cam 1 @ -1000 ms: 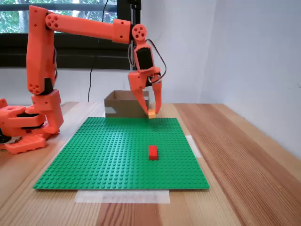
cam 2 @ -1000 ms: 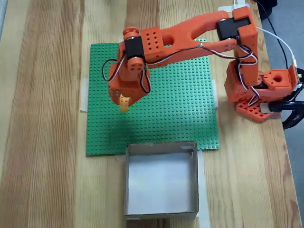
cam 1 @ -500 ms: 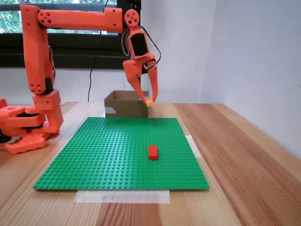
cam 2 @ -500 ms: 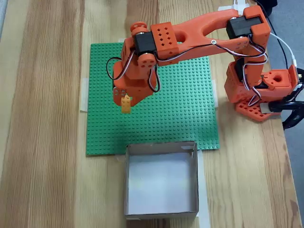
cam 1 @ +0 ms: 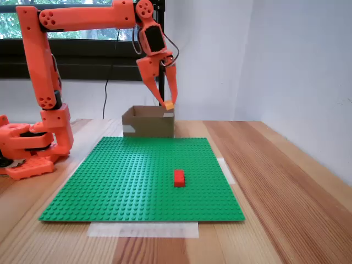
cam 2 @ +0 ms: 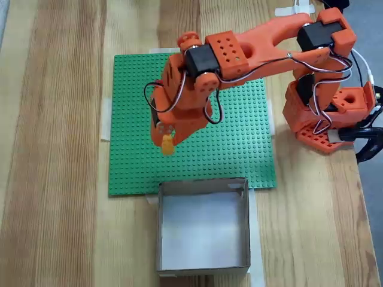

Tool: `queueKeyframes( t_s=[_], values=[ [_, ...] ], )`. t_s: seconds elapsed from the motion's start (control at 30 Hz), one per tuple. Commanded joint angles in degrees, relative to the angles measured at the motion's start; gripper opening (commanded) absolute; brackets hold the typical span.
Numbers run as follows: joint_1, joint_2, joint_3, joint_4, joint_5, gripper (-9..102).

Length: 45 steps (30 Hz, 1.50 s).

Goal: Pick the yellow lego block and put it in the box.

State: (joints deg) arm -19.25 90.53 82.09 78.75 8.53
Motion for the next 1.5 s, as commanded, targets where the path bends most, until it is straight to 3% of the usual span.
queueKeyframes(
  t_s=[0.0,0.7,1.47],
  values=[
    [-2.64,2.64,-3.43,0.79,-0.35,-1],
    [-18.37,-0.53,-7.82,1.93,-2.99,-1],
    [-26.81,-17.05,-15.82,6.15,0.35,-1]
  ],
)
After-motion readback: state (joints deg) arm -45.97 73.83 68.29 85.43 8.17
